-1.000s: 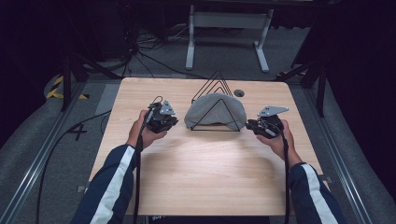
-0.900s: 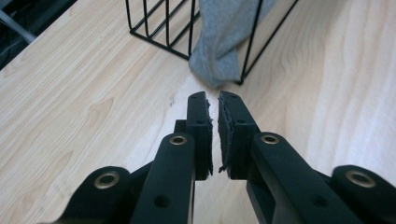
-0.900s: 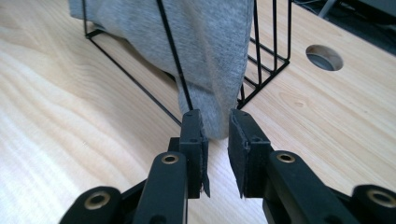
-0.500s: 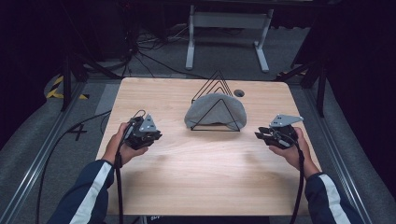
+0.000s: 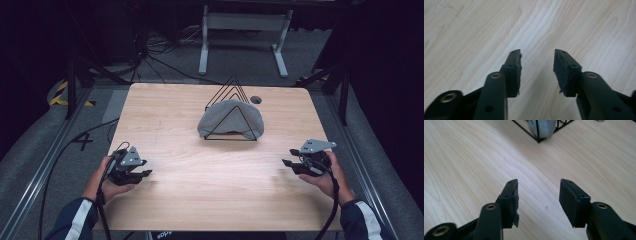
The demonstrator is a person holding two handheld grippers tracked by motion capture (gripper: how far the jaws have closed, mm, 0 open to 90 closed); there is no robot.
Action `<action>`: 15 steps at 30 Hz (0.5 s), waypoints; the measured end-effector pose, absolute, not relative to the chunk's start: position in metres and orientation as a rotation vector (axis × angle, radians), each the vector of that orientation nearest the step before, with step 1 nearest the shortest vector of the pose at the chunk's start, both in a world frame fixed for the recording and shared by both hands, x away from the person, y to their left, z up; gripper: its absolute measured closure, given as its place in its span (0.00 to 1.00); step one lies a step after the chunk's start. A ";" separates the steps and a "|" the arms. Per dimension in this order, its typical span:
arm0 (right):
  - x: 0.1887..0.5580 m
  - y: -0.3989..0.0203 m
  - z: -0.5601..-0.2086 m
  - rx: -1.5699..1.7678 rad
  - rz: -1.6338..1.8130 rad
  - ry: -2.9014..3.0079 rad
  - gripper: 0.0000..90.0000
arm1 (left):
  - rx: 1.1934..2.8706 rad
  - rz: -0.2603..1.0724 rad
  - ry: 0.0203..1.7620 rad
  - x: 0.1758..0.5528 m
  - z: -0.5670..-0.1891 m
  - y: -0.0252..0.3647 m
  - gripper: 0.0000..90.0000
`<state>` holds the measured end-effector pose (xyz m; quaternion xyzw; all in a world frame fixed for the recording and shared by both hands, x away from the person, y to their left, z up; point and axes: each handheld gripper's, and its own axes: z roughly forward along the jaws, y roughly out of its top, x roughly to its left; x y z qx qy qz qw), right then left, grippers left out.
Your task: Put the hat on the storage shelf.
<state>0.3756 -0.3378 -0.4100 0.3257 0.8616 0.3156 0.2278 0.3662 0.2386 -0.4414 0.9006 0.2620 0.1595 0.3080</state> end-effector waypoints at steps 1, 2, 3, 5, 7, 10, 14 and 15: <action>0.373 -0.341 -0.414 0.909 0.883 2.369 0.54 | 2.368 0.420 0.712 0.362 -0.445 0.243 0.59; 0.369 -0.345 -0.421 0.930 0.900 2.373 0.51 | 2.354 0.435 0.735 0.359 -0.449 0.246 0.54; 0.365 -0.348 -0.426 0.943 0.904 2.375 0.50 | 2.350 0.430 0.758 0.356 -0.453 0.249 0.48; 0.357 -0.355 -0.438 0.975 0.914 2.364 0.47 | 2.342 0.406 0.775 0.351 -0.460 0.253 0.44; 0.350 -0.362 -0.448 1.025 0.934 2.362 0.43 | 2.345 0.398 0.788 0.346 -0.468 0.257 0.40; 0.339 -0.373 -0.461 1.084 0.966 2.340 0.39 | 2.270 0.356 0.841 0.340 -0.474 0.263 0.35; 0.329 -0.381 -0.467 1.132 1.019 2.283 0.34 | 2.195 0.353 0.863 0.333 -0.483 0.267 0.25; 0.328 -0.382 -0.467 1.137 1.014 2.279 0.34 | 2.196 0.354 0.862 0.332 -0.483 0.267 0.24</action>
